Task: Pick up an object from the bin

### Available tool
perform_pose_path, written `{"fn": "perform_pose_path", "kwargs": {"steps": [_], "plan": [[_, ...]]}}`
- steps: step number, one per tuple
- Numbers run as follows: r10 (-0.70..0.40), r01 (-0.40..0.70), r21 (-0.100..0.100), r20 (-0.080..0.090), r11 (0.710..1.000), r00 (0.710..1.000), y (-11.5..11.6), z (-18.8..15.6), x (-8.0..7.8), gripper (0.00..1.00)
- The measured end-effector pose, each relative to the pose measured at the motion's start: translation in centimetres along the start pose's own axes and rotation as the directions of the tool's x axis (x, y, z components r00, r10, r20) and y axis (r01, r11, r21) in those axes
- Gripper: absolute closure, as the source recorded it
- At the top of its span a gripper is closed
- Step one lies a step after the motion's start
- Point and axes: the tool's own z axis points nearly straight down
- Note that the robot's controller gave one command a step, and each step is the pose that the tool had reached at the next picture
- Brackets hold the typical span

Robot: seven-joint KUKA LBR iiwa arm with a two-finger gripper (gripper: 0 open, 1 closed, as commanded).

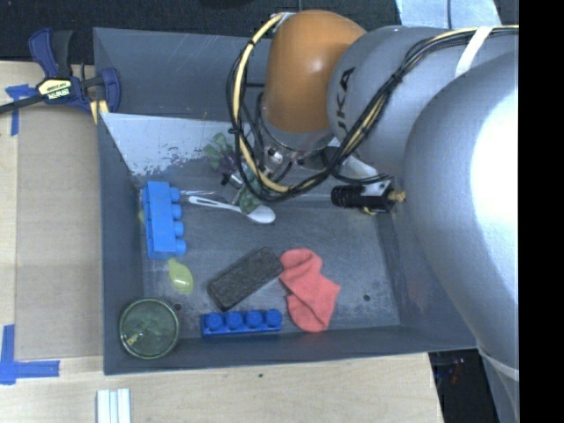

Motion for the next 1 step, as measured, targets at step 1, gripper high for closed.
{"fn": "perform_pose_path", "kwargs": {"steps": [1], "plan": [[-0.001,0.001,0.0,0.0,1.0,1.0,-0.02,-0.35,-0.01,1.0]]}}
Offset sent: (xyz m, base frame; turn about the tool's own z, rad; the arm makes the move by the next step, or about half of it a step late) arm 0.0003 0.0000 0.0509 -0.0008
